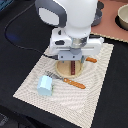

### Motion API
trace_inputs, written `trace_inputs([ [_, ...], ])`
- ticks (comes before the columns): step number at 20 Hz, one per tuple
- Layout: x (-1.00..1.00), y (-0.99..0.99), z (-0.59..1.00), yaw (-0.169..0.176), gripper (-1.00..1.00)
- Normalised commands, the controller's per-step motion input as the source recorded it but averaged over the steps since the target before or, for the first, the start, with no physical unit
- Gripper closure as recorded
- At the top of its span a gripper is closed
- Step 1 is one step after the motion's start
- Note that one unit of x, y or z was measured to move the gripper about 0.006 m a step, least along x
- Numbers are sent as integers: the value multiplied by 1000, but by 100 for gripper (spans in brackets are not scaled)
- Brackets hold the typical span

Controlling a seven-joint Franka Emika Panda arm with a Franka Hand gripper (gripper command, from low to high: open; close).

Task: Interact with the objects in diverse but meaningful ways.

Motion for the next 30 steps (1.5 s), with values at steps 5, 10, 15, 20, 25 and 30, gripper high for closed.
trace_inputs([
  [5,7,-183,-113,-5,100],
  [10,61,-113,-98,-4,100],
  [15,73,-76,-70,-2,100],
  [20,139,7,-39,0,100],
  [25,74,-2,283,-4,100],
  [30,-169,136,1000,-16,100],
])
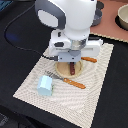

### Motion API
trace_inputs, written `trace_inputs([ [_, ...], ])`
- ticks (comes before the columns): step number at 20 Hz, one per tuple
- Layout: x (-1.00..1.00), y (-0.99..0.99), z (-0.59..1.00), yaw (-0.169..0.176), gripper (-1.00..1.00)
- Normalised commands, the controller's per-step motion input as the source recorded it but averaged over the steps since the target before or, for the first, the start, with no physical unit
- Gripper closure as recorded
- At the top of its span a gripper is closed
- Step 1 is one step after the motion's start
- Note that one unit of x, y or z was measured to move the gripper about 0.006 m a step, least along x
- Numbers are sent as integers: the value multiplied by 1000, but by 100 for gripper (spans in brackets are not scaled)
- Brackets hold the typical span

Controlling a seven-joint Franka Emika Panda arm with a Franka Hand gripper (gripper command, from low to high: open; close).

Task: Interact with the objects in diverse but meaningful ways.

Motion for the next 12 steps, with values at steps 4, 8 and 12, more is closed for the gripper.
trace_inputs([
  [4,-249,437,1000,16,100],
  [8,-324,603,844,89,100],
  [12,-415,610,403,129,100],
])
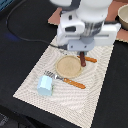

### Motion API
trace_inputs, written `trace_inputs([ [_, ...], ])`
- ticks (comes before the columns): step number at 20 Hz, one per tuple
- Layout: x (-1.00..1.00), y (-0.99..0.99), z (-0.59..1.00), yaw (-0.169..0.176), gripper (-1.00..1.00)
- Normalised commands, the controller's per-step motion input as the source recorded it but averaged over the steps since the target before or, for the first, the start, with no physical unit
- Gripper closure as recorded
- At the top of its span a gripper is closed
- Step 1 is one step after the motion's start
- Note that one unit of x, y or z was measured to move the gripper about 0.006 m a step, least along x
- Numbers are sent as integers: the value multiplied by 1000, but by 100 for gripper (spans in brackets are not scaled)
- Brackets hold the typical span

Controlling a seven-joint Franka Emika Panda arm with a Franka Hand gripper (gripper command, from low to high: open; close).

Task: Interact with the objects in diverse but meaningful ways.

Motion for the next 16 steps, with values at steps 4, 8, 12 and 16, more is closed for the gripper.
trace_inputs([
  [4,-387,592,257,130,100],
  [8,-272,453,54,126,100],
  [12,-272,440,-111,140,100],
  [16,-169,517,-48,137,100],
])
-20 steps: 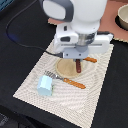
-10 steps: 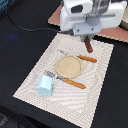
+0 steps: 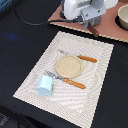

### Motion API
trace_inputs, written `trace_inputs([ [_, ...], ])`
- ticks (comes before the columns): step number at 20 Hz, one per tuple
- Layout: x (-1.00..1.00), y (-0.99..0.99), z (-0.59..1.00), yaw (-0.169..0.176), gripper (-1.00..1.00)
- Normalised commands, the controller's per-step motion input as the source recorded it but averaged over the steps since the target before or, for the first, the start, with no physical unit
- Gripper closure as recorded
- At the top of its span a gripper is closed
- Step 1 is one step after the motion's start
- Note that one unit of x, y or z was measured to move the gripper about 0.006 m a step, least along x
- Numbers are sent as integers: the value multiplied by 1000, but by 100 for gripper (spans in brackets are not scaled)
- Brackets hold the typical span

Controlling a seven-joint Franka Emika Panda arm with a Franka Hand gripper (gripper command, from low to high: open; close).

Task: Interact with the objects in diverse but meaningful ways.

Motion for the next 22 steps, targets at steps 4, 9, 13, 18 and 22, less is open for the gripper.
trace_inputs([
  [4,-46,691,66,132,100],
  [9,-88,702,66,117,100],
  [13,-98,676,15,102,100],
  [18,-50,479,0,74,100],
  [22,-104,378,-31,55,100],
])
